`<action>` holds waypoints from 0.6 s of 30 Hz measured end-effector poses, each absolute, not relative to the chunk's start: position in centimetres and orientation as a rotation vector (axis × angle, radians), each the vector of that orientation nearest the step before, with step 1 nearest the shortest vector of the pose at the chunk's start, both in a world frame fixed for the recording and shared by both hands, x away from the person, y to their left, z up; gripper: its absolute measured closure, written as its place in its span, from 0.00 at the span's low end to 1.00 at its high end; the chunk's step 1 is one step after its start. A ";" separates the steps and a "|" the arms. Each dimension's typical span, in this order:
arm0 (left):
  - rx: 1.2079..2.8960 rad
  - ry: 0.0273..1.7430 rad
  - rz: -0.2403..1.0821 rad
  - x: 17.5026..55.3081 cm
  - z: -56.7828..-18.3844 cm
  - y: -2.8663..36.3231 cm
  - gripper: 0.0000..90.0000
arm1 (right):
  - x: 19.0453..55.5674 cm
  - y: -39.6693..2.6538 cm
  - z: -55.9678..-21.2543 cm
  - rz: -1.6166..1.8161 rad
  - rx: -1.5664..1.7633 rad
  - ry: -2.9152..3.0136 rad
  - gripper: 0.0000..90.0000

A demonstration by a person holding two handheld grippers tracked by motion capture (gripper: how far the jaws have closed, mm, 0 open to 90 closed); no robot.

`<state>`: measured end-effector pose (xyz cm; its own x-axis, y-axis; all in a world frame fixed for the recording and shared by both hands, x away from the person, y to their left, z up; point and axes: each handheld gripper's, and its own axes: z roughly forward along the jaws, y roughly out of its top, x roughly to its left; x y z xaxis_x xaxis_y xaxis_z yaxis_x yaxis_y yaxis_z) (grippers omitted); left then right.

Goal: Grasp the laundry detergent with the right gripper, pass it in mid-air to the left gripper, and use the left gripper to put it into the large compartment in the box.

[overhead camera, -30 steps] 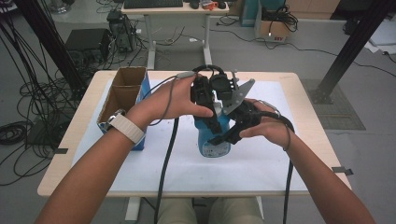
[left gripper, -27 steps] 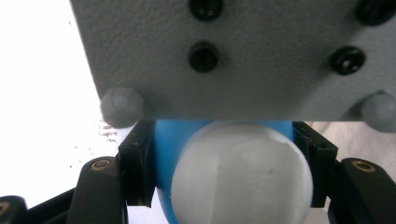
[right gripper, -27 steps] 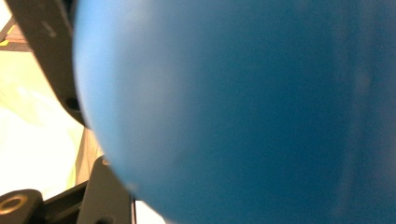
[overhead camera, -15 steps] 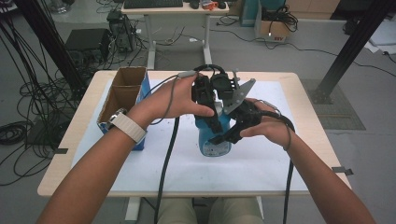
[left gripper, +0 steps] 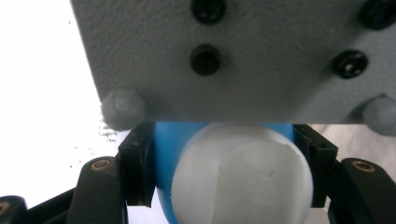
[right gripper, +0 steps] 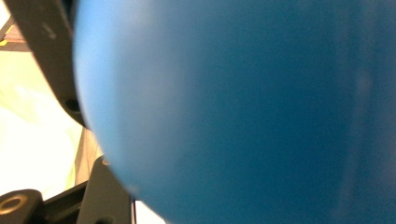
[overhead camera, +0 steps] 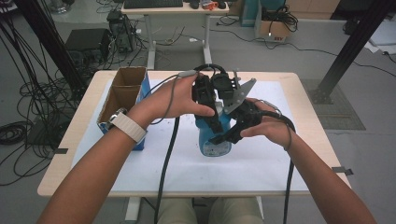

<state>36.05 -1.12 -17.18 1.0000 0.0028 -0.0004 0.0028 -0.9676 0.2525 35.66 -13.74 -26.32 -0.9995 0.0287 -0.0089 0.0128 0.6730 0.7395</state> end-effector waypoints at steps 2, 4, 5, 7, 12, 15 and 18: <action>2.887 0.009 -0.003 36.0 -17.2 -1.1 0.42 | 35.6 -13.7 -26.4 1.268 0.040 2.855 0.48; 2.882 0.015 0.001 36.0 -17.2 -1.1 0.42 | 35.6 -13.7 -26.3 1.268 0.040 2.858 0.48; 2.882 0.015 0.001 36.0 -17.2 -1.1 0.42 | 35.6 -13.7 -26.3 1.268 0.039 2.860 0.48; 2.882 0.016 -0.002 36.0 -17.2 -1.0 0.42 | 35.6 -13.7 -26.3 1.265 0.039 2.859 0.48; 2.883 0.015 -0.001 35.9 -17.2 -1.0 0.42 | 35.6 -13.7 -26.2 1.254 0.036 2.864 0.48; 2.883 0.015 -0.001 35.9 -17.2 -1.0 0.42 | 35.6 -13.7 -26.2 1.250 0.039 2.867 0.48; 2.880 0.014 0.003 35.9 -17.2 -1.0 0.42 | 35.6 -13.7 -26.2 1.247 0.040 2.868 0.48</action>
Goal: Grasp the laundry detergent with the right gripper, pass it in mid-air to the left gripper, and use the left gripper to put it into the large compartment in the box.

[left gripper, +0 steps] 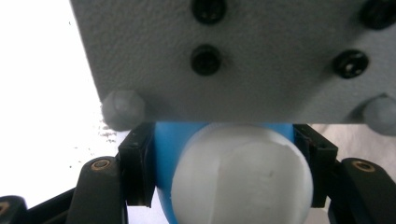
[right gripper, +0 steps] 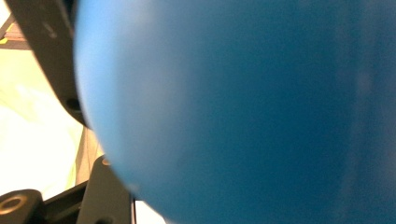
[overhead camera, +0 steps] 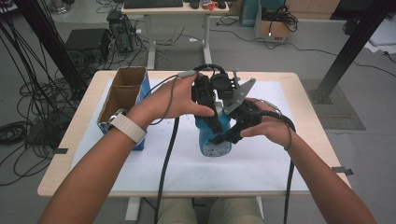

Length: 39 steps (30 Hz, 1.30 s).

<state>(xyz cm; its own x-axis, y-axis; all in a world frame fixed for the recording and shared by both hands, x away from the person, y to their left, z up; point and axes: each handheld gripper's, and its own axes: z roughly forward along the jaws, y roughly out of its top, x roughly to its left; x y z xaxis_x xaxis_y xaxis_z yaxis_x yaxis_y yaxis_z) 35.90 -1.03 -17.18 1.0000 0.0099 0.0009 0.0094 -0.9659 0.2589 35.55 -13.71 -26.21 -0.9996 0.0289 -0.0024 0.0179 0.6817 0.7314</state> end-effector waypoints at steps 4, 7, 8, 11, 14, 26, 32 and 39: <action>2.882 0.012 0.002 35.9 -17.2 -1.0 0.42 | 35.5 -13.7 -26.2 1.247 0.039 2.868 0.48; 2.883 0.012 0.002 35.8 -17.2 -1.0 0.42 | 35.5 -13.7 -26.2 1.246 0.039 2.865 0.48; 2.881 0.012 0.004 35.8 -17.2 -1.0 0.42 | 35.5 -13.7 -26.2 1.253 0.040 2.861 0.48; 2.882 0.011 0.005 35.8 -17.2 -1.0 0.42 | 35.4 -13.7 -26.2 1.253 0.040 2.863 0.48; 2.882 0.014 0.003 35.7 -17.2 -1.1 0.42 | 35.4 -13.7 -26.2 1.243 0.036 2.868 0.48; 2.881 0.010 0.001 35.7 -17.2 -1.2 0.42 | 35.3 -13.9 -26.2 1.246 0.044 2.872 0.48; 2.877 0.009 0.009 35.7 -17.2 -1.3 0.42 | 35.3 -14.0 -26.1 1.245 0.044 2.870 0.48; 2.880 0.016 0.007 35.6 -17.2 -1.3 0.42 | 35.3 -14.0 -26.1 1.241 0.043 2.871 0.48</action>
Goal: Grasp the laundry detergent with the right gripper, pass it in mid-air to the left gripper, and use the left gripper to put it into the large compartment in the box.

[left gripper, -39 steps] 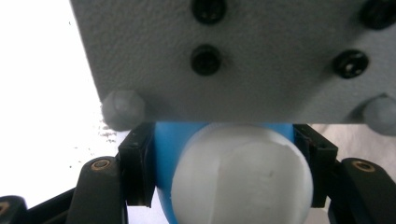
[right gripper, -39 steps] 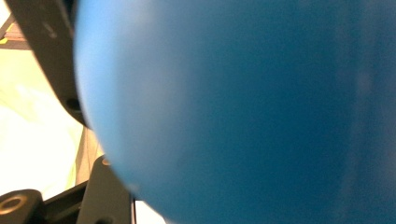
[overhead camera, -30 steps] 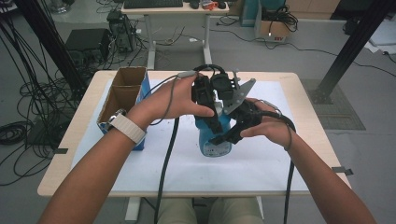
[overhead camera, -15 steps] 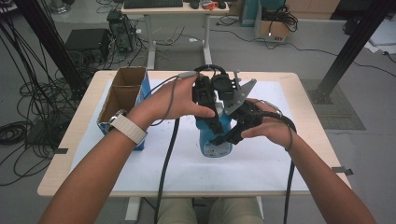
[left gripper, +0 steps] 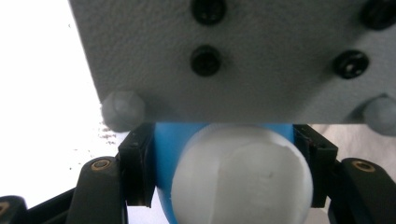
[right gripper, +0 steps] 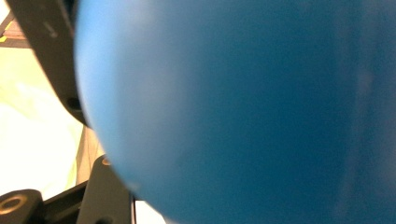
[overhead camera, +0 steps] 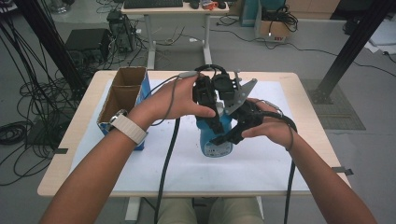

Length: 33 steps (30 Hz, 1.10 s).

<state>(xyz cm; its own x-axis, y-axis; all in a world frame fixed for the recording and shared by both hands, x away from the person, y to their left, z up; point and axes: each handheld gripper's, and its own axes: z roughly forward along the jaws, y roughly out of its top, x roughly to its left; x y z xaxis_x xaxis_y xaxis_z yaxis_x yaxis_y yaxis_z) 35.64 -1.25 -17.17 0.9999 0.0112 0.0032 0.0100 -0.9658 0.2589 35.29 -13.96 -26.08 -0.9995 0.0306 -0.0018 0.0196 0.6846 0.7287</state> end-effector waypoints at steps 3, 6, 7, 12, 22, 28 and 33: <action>2.884 0.015 0.005 35.6 -17.2 -1.3 0.42 | 35.3 -13.9 -26.1 1.235 0.048 2.868 0.48; 2.878 0.015 0.004 35.7 -17.2 -1.2 0.42 | 35.3 -13.9 -26.2 1.233 0.042 2.872 0.48; 2.878 0.015 0.004 35.7 -17.2 -1.2 0.42 | 35.3 -13.9 -26.2 1.233 0.042 2.872 0.48; 2.876 0.018 -0.005 35.8 -17.3 -1.2 0.42 | 35.3 -13.9 -26.2 1.232 0.044 2.878 0.48; 2.878 0.015 -0.005 35.8 -17.3 -1.2 0.42 | 35.4 -14.0 -26.1 1.199 0.044 2.896 0.48; 2.879 -0.002 -0.007 35.9 -17.3 -1.2 0.42 | 35.5 -13.8 -26.2 1.228 0.022 2.873 0.48; 2.877 0.011 -0.003 35.8 -17.3 -1.1 0.42 | 35.4 -13.9 -26.1 1.222 0.048 2.883 0.48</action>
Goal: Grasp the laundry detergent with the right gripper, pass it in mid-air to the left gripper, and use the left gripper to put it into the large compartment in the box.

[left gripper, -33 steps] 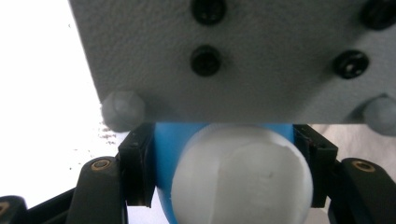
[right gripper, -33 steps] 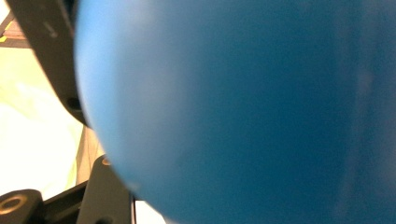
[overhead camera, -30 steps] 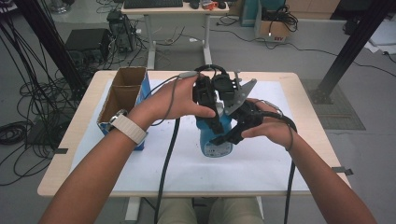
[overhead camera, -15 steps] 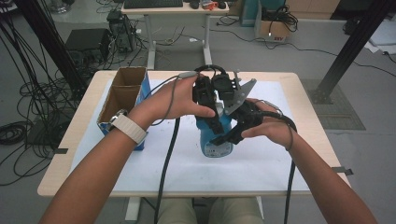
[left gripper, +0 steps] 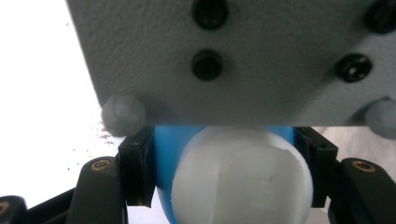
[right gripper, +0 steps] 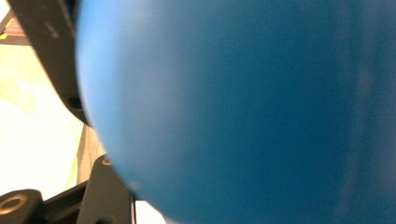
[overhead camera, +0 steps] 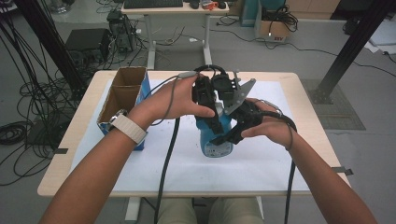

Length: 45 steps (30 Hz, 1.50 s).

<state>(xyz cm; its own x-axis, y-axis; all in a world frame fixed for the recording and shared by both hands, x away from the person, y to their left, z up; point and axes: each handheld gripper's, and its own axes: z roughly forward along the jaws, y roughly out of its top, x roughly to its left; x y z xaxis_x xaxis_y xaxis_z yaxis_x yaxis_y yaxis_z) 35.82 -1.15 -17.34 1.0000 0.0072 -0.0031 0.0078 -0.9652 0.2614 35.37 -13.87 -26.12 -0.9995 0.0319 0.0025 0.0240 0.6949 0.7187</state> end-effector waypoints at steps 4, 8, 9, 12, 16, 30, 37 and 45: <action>2.882 0.010 -0.006 35.8 -17.3 -1.1 0.42 | 35.3 -13.8 -26.2 1.231 0.050 2.882 0.48; 2.879 0.010 -0.006 35.8 -17.3 -1.1 0.42 | 35.3 -13.8 -26.1 1.216 0.049 2.887 0.48; 2.878 0.012 -0.007 35.8 -17.3 -1.1 0.42 | 35.3 -13.8 -26.1 1.208 0.054 2.890 0.48; 2.878 0.012 -0.005 35.8 -17.4 -1.1 0.42 | 35.3 -13.8 -26.2 1.215 0.054 2.890 0.48; 2.880 0.014 -0.007 35.9 -17.5 -1.1 0.42 | 35.4 -13.8 -26.3 1.227 0.050 2.883 0.48; 2.876 0.015 -0.004 35.9 -17.4 -1.0 0.42 | 35.4 -13.7 -26.2 1.226 0.050 2.886 0.48; 2.875 0.017 -0.008 35.9 -17.4 -1.0 0.42 | 35.4 -13.7 -26.2 1.230 0.048 2.883 0.48; 2.876 0.014 -0.010 35.8 -17.3 -1.1 0.42 | 35.4 -13.7 -26.2 1.229 0.048 2.883 0.48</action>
